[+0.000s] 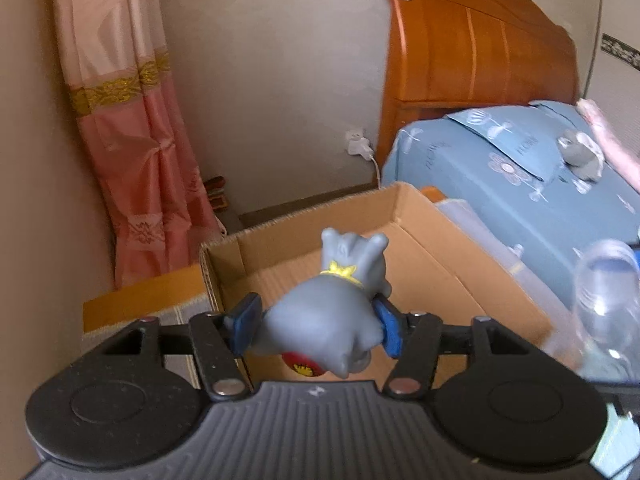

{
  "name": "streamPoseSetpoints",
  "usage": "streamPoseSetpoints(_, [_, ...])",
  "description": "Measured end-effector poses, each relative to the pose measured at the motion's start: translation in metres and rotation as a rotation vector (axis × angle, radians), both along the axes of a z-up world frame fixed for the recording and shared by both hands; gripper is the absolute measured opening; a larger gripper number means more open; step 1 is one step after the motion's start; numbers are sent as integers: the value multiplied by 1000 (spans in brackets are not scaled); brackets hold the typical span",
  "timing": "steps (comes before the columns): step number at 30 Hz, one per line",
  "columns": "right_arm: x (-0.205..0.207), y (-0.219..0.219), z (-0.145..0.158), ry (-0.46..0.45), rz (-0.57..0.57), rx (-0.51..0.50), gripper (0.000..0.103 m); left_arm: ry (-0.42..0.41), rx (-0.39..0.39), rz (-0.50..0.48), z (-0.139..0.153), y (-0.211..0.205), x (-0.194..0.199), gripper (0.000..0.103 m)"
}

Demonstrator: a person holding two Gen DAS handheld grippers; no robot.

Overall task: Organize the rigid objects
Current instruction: 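Carry the cat toy and clear jar into the cardboard box and release both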

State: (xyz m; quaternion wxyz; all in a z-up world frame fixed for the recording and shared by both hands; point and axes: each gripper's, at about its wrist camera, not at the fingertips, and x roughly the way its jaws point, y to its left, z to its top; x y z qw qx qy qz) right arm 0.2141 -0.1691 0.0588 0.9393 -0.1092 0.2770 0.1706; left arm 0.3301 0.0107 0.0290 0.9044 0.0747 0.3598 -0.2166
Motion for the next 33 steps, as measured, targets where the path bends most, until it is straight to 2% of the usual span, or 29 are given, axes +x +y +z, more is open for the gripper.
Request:
streamPoseSetpoints(1, [3, 0, -1, 2, -3, -7, 95, -8, -9, 14, -1, 1, 2, 89])
streamPoseSetpoints(2, [6, -1, -2, 2, -6, -11, 95, -24, -19, 34, -1, 3, 3, 96])
streamPoseSetpoints(7, [16, -2, -5, 18, -14, -13, 95, -27, -59, 41, -1, 12, -4, 99])
streamPoseSetpoints(16, [39, 1, -5, 38, -25, -28, 95, -98, 43, 82, -2, 22, -36, 102])
streamPoseSetpoints(25, [96, 0, -9, 77, -66, -35, 95, -129, 70, 91, -2, 29, -71, 102])
streamPoseSetpoints(29, [121, 5, -11, 81, -82, -29, 95, -126, 58, 88, -4, 34, -83, 102])
streamPoseSetpoints(31, [132, 7, -14, 95, -91, -37, 103, -126, 57, 93, -7, 36, -90, 102])
streamPoseSetpoints(33, [134, 8, -16, 91, -100, -41, 103, -122, 59, 100, -9, 38, -95, 102])
